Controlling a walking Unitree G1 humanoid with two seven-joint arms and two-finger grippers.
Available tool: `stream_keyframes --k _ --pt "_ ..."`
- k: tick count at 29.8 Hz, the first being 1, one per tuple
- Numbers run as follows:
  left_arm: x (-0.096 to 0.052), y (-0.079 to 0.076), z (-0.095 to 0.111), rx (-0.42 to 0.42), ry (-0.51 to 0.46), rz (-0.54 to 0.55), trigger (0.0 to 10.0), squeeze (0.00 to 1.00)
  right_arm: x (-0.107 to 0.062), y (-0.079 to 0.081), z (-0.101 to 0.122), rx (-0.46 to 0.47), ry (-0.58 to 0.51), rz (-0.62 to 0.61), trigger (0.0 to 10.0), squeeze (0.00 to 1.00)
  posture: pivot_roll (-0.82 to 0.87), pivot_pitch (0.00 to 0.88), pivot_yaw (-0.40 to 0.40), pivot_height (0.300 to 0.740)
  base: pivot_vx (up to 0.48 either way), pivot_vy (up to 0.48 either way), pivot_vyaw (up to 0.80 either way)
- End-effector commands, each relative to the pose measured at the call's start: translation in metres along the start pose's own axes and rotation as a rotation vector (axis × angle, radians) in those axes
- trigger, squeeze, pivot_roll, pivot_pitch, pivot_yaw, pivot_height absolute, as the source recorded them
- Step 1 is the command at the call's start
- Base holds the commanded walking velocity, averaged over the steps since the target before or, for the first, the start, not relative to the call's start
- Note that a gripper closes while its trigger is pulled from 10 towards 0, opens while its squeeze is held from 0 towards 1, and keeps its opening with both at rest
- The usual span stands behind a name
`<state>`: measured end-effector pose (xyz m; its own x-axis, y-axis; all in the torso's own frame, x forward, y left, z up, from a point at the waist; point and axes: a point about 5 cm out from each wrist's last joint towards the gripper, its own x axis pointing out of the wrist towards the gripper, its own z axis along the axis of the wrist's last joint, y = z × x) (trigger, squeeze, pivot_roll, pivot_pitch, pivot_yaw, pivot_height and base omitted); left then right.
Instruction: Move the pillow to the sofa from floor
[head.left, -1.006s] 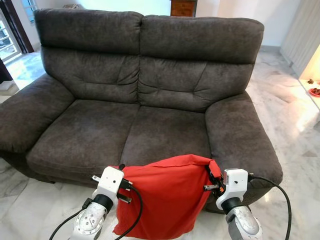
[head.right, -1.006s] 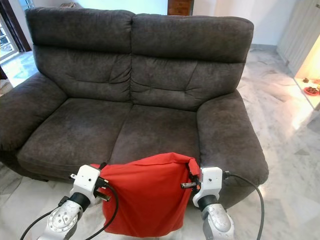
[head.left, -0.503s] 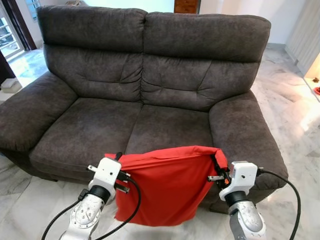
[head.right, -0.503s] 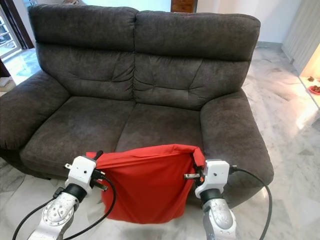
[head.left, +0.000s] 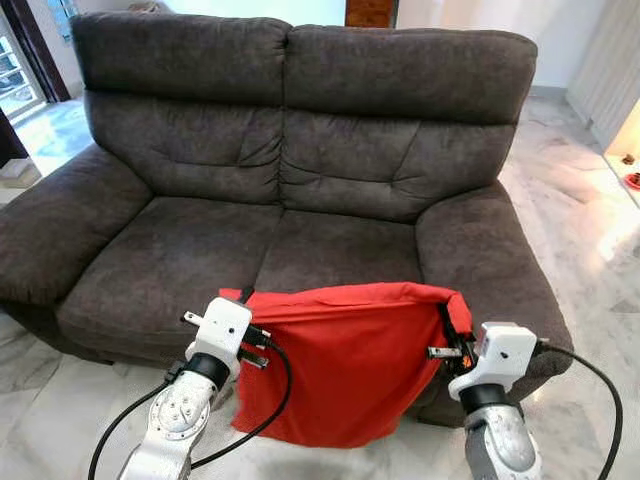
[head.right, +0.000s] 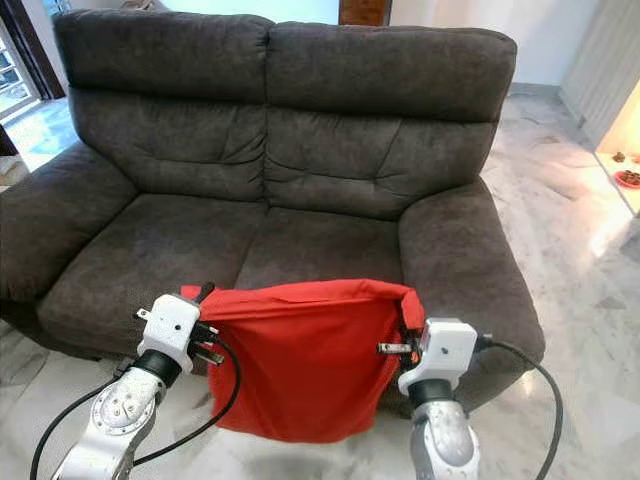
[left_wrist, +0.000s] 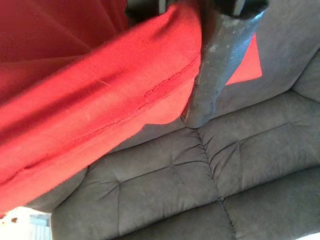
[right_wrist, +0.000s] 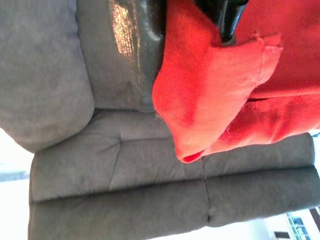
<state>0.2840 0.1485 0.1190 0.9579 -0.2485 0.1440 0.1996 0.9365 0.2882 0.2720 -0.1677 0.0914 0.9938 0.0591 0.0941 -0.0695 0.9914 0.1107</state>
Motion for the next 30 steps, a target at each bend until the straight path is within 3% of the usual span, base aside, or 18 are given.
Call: stream_keyframes --k 1,16,21,26,30 --pt "0.005 0.018 0.023 0.028 -0.102 0.063 10.0 0.0 -0.002 -0.01 0.005 0.011 -0.031 -0.071 10.0 0.0 0.01 0.048 0.047 0.74 0.0 0.0 0.0" --pt "0.009 0.015 0.024 0.02 -0.095 0.025 10.0 0.0 -0.01 -0.01 -0.001 0.022 -0.014 -0.114 10.0 0.0 0.0 0.027 0.071 0.74 0.0 0.0 0.0" --pt "0.009 0.017 0.025 0.022 -0.099 0.029 10.0 0.0 -0.005 -0.011 0.007 0.001 -0.046 -0.109 10.0 0.0 0.0 0.028 0.071 0.74 0.0 0.0 0.0" --pt "0.013 0.019 0.031 0.023 -0.116 0.035 10.0 0.0 0.008 -0.018 0.029 -0.034 -0.125 -0.132 10.0 0.0 0.01 0.038 0.065 0.74 0.0 0.0 0.0" --pt "0.014 0.019 0.03 0.02 -0.116 0.037 10.0 0.0 0.009 -0.017 0.031 -0.028 -0.129 -0.123 10.0 0.0 0.0 0.044 0.06 0.74 0.0 0.0 0.0"
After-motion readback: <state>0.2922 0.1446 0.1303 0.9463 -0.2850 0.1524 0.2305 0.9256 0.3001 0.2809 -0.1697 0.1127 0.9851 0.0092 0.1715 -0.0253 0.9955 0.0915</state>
